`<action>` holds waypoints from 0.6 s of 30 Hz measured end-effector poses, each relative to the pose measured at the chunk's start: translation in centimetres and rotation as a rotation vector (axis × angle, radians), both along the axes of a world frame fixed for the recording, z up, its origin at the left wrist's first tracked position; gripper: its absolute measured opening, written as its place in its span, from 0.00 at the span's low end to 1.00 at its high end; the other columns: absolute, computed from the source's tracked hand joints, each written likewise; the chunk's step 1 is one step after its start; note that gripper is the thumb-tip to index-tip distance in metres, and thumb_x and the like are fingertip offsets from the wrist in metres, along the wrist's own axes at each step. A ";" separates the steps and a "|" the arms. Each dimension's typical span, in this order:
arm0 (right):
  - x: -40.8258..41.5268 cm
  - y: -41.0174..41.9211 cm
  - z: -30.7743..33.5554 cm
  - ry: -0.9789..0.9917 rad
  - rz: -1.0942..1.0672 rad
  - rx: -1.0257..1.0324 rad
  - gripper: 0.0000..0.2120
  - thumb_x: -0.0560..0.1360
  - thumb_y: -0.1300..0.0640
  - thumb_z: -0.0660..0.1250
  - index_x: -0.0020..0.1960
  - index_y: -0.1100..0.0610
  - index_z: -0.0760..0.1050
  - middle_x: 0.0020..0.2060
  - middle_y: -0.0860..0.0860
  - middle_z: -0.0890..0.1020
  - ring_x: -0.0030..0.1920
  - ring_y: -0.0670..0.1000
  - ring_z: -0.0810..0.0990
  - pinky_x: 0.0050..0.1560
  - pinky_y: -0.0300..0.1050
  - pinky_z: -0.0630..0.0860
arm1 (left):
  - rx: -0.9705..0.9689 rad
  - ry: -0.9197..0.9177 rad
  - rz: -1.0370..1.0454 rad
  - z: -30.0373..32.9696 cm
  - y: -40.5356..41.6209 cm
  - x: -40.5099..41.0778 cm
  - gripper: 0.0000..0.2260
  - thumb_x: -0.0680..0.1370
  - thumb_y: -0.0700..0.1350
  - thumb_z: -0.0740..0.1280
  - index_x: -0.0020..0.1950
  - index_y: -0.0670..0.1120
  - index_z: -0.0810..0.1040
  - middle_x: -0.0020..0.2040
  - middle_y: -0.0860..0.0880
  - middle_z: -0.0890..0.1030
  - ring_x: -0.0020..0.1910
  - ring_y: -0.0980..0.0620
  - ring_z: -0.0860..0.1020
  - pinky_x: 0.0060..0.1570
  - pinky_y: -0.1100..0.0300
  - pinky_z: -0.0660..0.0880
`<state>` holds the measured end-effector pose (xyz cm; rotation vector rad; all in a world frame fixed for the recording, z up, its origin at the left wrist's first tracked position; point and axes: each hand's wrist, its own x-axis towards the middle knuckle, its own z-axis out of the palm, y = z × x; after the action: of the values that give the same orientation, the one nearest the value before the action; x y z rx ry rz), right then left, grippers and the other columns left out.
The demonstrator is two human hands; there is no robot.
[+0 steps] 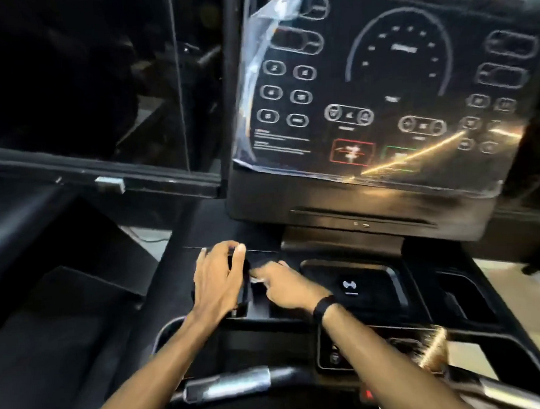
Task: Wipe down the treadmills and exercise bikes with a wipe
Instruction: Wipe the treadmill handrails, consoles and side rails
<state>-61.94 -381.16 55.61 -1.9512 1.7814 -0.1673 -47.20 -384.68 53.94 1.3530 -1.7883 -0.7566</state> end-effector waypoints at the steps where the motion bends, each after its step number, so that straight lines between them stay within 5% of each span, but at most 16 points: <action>1: -1.4 0.8 1.1 -0.109 0.017 0.004 0.16 0.75 0.71 0.58 0.57 0.61 0.80 0.55 0.59 0.82 0.56 0.55 0.79 0.59 0.57 0.74 | -0.022 -0.006 -0.016 0.5 0.6 -1.2 0.15 0.83 0.53 0.58 0.56 0.46 0.79 0.49 0.54 0.80 0.55 0.49 0.77 0.69 0.44 0.65; 8: -14.5 10.7 6.3 -0.661 -0.335 -0.161 0.21 0.75 0.78 0.58 0.60 0.61 0.78 0.49 0.55 0.82 0.43 0.40 0.82 0.44 0.33 0.77 | -0.044 -0.002 -0.107 1.8 6.9 -12.4 0.14 0.80 0.56 0.60 0.53 0.50 0.81 0.49 0.49 0.84 0.50 0.44 0.79 0.55 0.48 0.74; 11: -20.2 14.8 6.5 -0.799 -0.523 -0.264 0.19 0.75 0.79 0.57 0.61 0.68 0.77 0.55 0.63 0.82 0.49 0.48 0.83 0.51 0.41 0.81 | -0.044 -0.024 -0.148 2.0 10.0 -16.6 0.11 0.80 0.54 0.63 0.52 0.50 0.82 0.47 0.51 0.85 0.48 0.47 0.80 0.55 0.50 0.75; 13: -23.3 17.1 5.7 -0.826 -0.648 -0.343 0.20 0.75 0.78 0.56 0.56 0.63 0.80 0.57 0.66 0.82 0.54 0.55 0.82 0.56 0.47 0.81 | -0.035 -0.040 -0.179 2.2 11.8 -18.9 0.10 0.80 0.52 0.64 0.51 0.50 0.82 0.46 0.52 0.85 0.46 0.48 0.80 0.55 0.51 0.74; 16: -26.3 19.2 3.2 -0.752 -0.733 -0.352 0.24 0.78 0.71 0.56 0.48 0.46 0.82 0.55 0.55 0.85 0.59 0.55 0.82 0.63 0.55 0.78 | 0.016 -0.082 -0.175 1.9 13.6 -21.2 0.09 0.80 0.51 0.65 0.53 0.51 0.82 0.48 0.50 0.85 0.49 0.46 0.80 0.52 0.52 0.74; 18: -27.6 20.1 1.6 -0.671 -0.732 -0.319 0.22 0.77 0.63 0.57 0.50 0.41 0.84 0.55 0.48 0.85 0.60 0.50 0.81 0.64 0.50 0.78 | 0.024 -0.159 -0.176 1.6 14.3 -22.5 0.09 0.80 0.53 0.64 0.54 0.52 0.82 0.46 0.50 0.84 0.50 0.45 0.80 0.51 0.52 0.74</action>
<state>-89.54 -361.10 57.20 -1.0909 1.9404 -1.2453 -69.71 -370.37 55.56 1.3148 -2.0509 -0.7840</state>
